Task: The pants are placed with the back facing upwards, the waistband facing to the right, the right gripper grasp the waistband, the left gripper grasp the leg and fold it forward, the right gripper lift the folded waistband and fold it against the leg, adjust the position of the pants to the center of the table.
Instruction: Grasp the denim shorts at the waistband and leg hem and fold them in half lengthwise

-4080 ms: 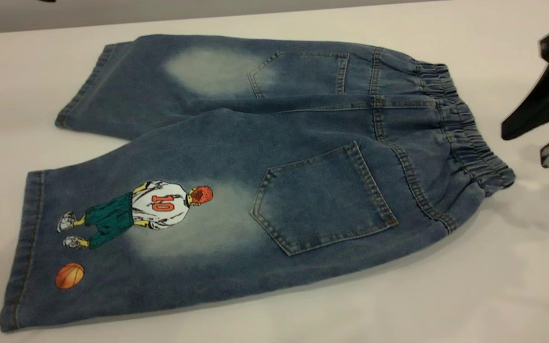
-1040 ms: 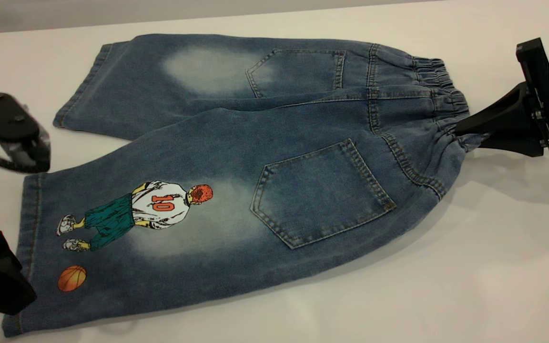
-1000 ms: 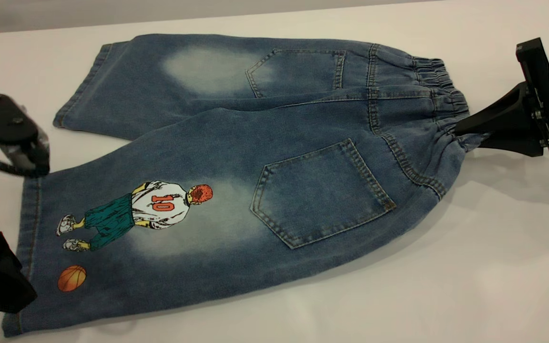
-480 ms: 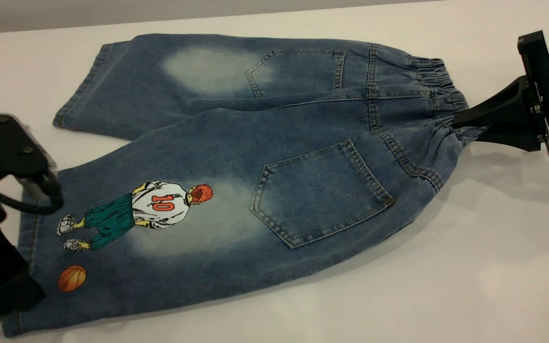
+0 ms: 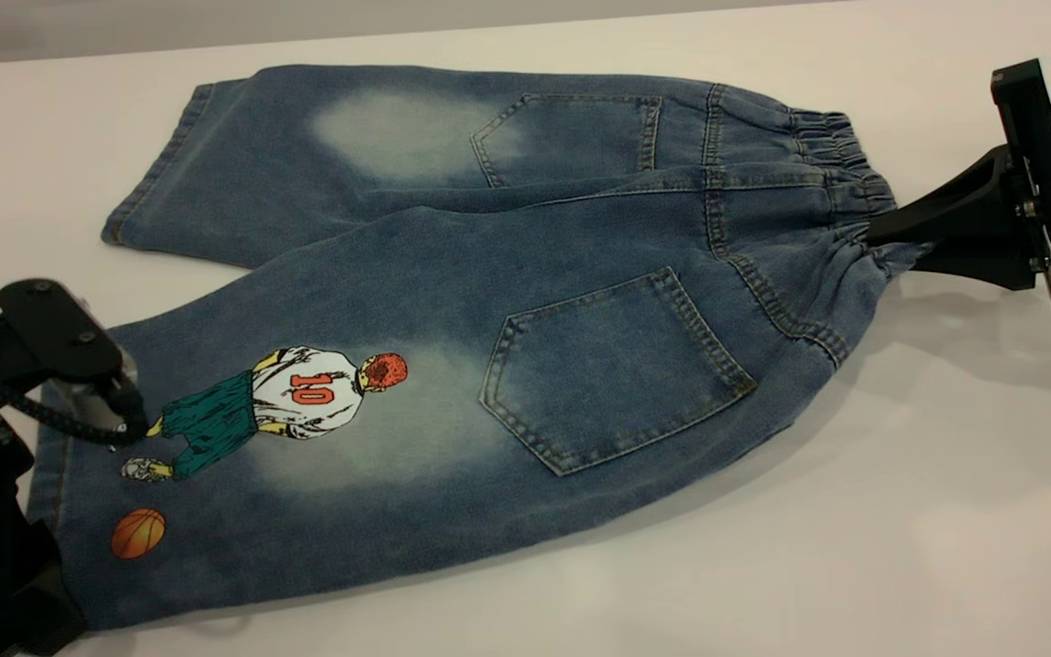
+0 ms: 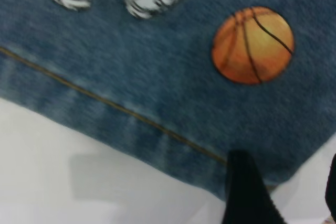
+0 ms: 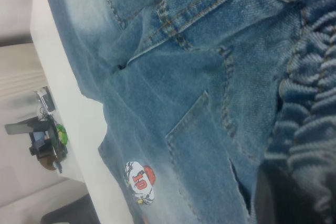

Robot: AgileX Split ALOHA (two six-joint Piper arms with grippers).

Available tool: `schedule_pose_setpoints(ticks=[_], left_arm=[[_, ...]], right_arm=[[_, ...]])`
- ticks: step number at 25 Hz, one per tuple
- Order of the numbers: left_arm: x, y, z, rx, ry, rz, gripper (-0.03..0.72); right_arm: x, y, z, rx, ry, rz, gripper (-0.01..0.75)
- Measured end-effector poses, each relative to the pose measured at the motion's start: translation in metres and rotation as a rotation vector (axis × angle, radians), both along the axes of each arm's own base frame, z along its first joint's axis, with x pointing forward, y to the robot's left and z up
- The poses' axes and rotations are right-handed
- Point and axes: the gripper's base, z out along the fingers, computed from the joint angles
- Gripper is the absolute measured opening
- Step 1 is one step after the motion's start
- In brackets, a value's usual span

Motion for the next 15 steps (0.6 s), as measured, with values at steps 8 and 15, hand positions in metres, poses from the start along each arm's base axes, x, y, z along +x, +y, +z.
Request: schedule_pose_setpoints(ticks=[8, 15], left_arm=[[0.003, 0.001, -0.009, 0.015, -0.023, -0.005, 0.344], [0.004, 0.001, -0.015, 0.022, -0.012, -0.002, 0.342]], right_arm=[[0.000, 0.000, 0.000, 0.006, -0.002, 0.001, 0.034], [0.000, 0.000, 0.001, 0.009, -0.003, 0.002, 0.038]])
